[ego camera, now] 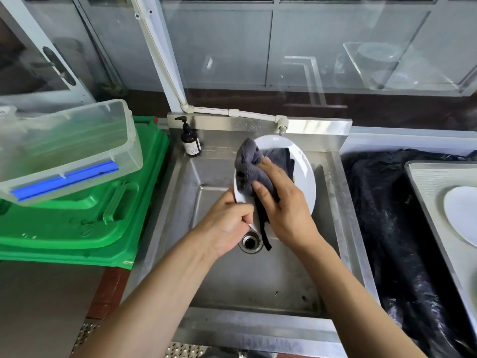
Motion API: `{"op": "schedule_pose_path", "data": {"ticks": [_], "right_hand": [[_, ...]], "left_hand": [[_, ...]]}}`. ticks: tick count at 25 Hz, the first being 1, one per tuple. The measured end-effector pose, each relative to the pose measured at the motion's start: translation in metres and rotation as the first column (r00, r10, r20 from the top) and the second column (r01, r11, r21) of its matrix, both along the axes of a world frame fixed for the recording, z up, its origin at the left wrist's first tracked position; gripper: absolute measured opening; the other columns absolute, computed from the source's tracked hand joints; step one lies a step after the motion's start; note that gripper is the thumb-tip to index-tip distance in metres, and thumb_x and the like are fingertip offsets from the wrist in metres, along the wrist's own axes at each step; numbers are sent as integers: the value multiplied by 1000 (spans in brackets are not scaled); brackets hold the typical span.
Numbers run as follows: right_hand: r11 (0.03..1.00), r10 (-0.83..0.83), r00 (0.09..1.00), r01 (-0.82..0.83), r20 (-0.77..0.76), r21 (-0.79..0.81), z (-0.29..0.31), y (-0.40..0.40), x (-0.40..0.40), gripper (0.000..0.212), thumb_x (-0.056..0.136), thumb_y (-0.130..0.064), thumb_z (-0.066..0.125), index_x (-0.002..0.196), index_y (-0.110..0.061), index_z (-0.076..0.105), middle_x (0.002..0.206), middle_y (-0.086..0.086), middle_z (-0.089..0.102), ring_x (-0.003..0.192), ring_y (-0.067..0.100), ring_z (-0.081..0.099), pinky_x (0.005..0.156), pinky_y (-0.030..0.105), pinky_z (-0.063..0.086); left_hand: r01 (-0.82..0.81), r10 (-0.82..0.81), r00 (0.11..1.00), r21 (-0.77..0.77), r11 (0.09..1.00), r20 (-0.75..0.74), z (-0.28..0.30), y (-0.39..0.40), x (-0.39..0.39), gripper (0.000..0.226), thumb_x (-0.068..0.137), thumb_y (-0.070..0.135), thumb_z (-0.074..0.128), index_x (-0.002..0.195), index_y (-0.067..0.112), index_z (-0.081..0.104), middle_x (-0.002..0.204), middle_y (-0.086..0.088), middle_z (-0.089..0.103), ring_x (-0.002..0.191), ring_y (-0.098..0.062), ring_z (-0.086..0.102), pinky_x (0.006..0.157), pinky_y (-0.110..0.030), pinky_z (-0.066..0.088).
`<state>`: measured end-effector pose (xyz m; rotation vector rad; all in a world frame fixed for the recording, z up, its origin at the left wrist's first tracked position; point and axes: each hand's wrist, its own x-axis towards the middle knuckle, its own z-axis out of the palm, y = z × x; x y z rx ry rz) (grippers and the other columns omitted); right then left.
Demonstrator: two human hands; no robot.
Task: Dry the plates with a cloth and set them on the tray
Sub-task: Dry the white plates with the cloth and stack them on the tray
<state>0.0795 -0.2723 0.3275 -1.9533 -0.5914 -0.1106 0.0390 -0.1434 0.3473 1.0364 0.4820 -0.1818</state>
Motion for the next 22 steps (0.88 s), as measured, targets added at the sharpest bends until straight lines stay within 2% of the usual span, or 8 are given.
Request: {"op": "schedule_pose_path", "data": {"ticks": [3,5,8,10,12,14,18,22], "right_hand": [[999,-1,1000,2,26,-42,6,-1,4,36,106,-25,55,141,-19,57,154,0,50,149,0,31,123,34,28],[995,31,999,-28,37,-92,-2,-10,-9,36,106,-26,55,141,-19,58,154,-6,48,149,-3,29,123,26,25],[996,38,999,-35,31,-84,-12,-14,-22,37,105,-27,55,141,-19,58,152,-10,46,149,-2,30,121,21,25],[998,19,998,-16,53,-66,-4,-9,-11,35,105,-27,55,140,-19,59,153,-5,48,149,-1,30,123,27,27],[997,-1,993,9,115,-73,9,-4,6,35,106,-27,55,139,-18,59,153,0,50,147,-3,30,123,31,28],[994,-61,985,74,164,-78,16,-7,21,35,106,-28,53,139,-17,59,152,0,50,143,-5,33,121,27,29],[964,-215,965,234,153,-124,4,-37,32,41,106,-28,54,145,-16,54,152,-7,48,146,13,38,118,15,23],[963,-242,968,249,71,-106,-28,-60,3,44,104,-33,53,148,-25,49,147,-27,41,144,1,36,119,18,27]], "left_hand": [[-44,45,999,-16,999,25,3,4,8,55,66,-32,21,101,-10,58,85,-20,54,88,-32,52,79,-36,42],[-66,67,997,-36,997,37,5,10,12,63,64,-31,20,113,-12,55,93,-24,60,93,-34,60,87,-41,46],[-21,23,998,-25,999,62,6,11,7,66,64,-31,20,104,-3,63,87,-19,70,85,-29,67,77,-34,51],[1,-2,998,16,1000,57,5,6,4,60,65,-32,21,90,1,65,76,-19,57,79,-30,54,73,-33,44],[-16,15,999,34,999,30,3,3,5,51,66,-31,22,95,-8,57,90,-19,46,88,-32,39,76,-38,35],[-36,35,999,39,999,14,5,3,7,45,65,-31,23,91,-8,52,95,-19,43,91,-31,35,78,-40,31],[-8,7,999,24,1000,47,13,10,5,54,66,-29,23,77,7,61,71,-12,60,69,-22,60,65,-29,49],[-70,70,997,19,997,25,14,19,12,54,67,-28,25,94,5,58,80,-10,65,74,-24,64,65,-28,51]]}}
